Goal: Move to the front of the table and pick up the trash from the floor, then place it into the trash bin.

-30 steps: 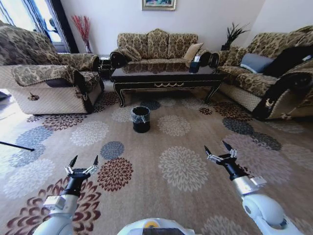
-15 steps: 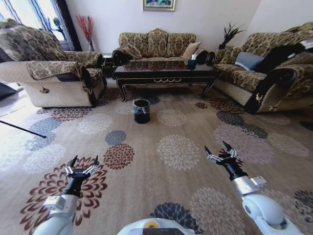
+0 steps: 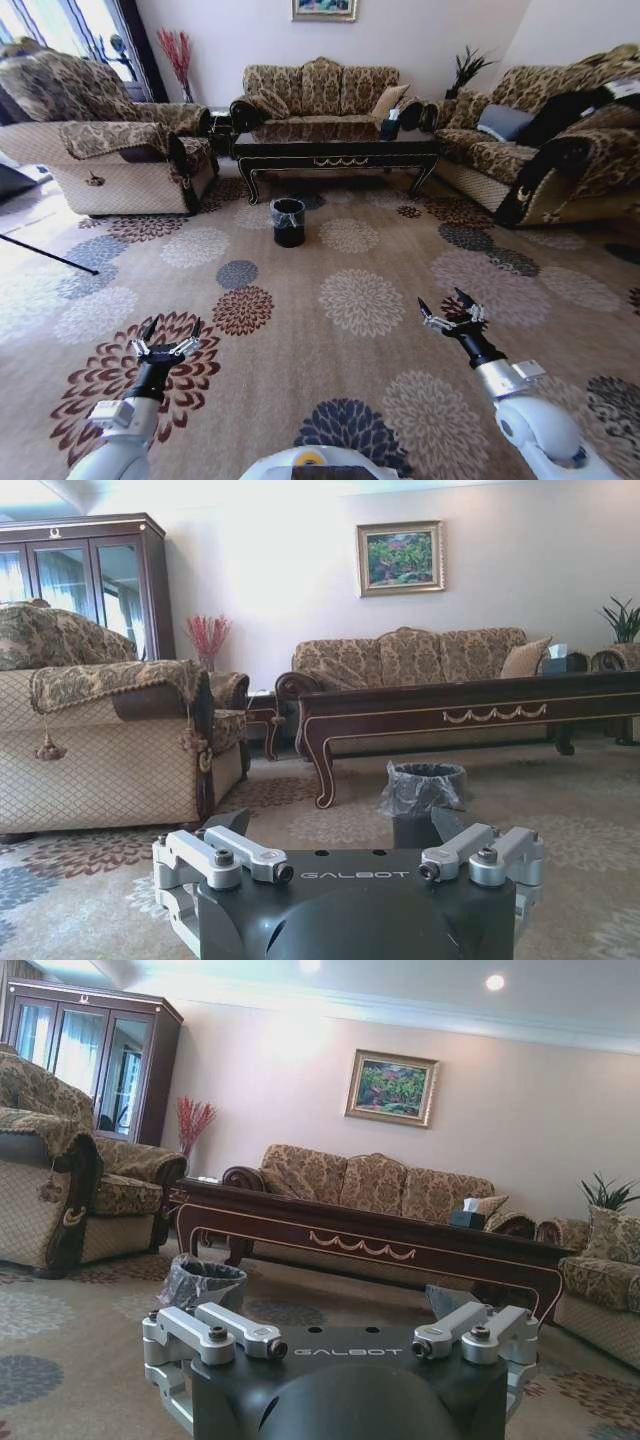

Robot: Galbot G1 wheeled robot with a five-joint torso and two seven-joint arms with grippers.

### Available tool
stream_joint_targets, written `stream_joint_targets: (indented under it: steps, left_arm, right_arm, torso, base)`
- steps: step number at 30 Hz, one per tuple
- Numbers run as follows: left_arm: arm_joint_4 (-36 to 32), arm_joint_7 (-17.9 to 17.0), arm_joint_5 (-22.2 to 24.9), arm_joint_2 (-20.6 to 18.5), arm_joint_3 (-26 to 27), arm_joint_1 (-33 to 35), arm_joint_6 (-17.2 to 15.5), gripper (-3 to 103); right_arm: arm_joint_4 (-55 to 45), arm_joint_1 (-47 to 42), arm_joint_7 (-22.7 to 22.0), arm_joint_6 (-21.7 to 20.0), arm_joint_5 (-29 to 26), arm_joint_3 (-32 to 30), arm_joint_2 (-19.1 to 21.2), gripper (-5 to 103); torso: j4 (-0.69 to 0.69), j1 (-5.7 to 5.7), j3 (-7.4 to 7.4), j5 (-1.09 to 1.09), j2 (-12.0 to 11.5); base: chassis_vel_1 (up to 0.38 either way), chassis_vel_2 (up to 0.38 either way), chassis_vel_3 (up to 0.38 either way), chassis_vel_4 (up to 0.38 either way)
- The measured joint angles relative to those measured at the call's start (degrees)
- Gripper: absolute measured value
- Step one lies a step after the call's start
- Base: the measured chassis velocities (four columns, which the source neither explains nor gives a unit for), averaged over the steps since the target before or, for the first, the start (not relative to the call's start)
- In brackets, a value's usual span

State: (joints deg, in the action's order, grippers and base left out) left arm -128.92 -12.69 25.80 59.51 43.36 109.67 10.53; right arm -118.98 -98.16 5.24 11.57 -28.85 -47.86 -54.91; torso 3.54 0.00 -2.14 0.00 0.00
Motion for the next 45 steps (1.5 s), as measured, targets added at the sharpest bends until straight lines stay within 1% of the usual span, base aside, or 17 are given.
stream_joint_targets:
  steps: [14, 24, 30, 33, 35, 38, 41, 44, 45]
  left_arm:
    - [0.0, 0.0, 0.0, 0.0, 0.0, 0.0, 0.0, 100]
    - [0.0, 0.0, 0.0, 0.0, 0.0, 0.0, 0.0, 100]
    - [0.0, 0.0, 0.0, 0.0, 0.0, 0.0, 0.0, 100]
    - [0.0, 0.0, 0.0, 0.0, 0.0, 0.0, 0.0, 100]
    - [0.0, 0.0, 0.0, 0.0, 0.0, 0.0, 0.0, 100]
    - [0.0, 0.0, 0.0, 0.0, 0.0, 0.0, 0.0, 100]
    - [0.0, 0.0, 0.0, 0.0, 0.0, 0.01, 0.0, 100]
    - [0.0, 0.0, 0.0, 0.0, 0.0, 0.0, 0.0, 100]
    - [0.0, 0.0, 0.0, 0.0, 0.0, 0.0, 0.0, 100]
  right_arm:
    - [0.0, -0.01, 0.0, 0.0, 0.0, 0.0, 0.0, 100]
    - [0.0, -0.01, 0.0, 0.0, 0.0, 0.0, 0.0, 100]
    - [0.0, -0.01, 0.0, 0.0, 0.0, 0.0, 0.0, 100]
    - [0.0, -0.01, 0.0, 0.0, 0.0, 0.0, 0.0, 100]
    - [0.0, -0.02, 0.0, 0.0, 0.0, 0.0, 0.0, 100]
    - [0.0, -0.01, 0.0, 0.0, 0.0, 0.0, 0.0, 100]
    - [0.0, -0.02, 0.0, 0.0, 0.0, 0.0, 0.0, 100]
    - [0.0, -0.01, 0.0, 0.01, 0.0, 0.0, 0.0, 100]
    - [0.0, -0.01, 0.0, 0.01, 0.0, 0.0, 0.0, 100]
  torso:
    - [0.0, 0.0, 0.0, 0.0, 0.0]
    - [0.0, 0.04, -0.72, 0.0, 0.75]
    - [0.0, 0.08, -1.81, 0.0, 1.85]
    - [0.01, 0.12, -2.92, 0.0, 3.02]
    - [0.01, 0.12, -2.98, 0.0, 3.08]
    - [0.01, 0.32, -3.84, 0.0, 4.13]
    - [0.0, 0.4, -4.22, 0.0, 4.58]
    - [0.0, 0.5, -5.07, 0.0, 5.54]
    - [0.0, 0.5, -5.07, 0.0, 5.54]
  base:
    - [0.012, -0.014, -0.011, 0.013]
    - [0.0, 0.0, 0.0, 0.0]
    - [0.0, 0.0, 0.0, 0.0]
    - [0.0, 0.0, 0.0, 0.0]
    - [0.0, 0.0, 0.0, 0.0]
    - [0.0, 0.0, 0.0, 0.0]
    - [0.0, 0.0, 0.0, 0.0]
    - [0.0, 0.0, 0.0, 0.0]
    - [0.0, 0.0, 0.0, 0.0]
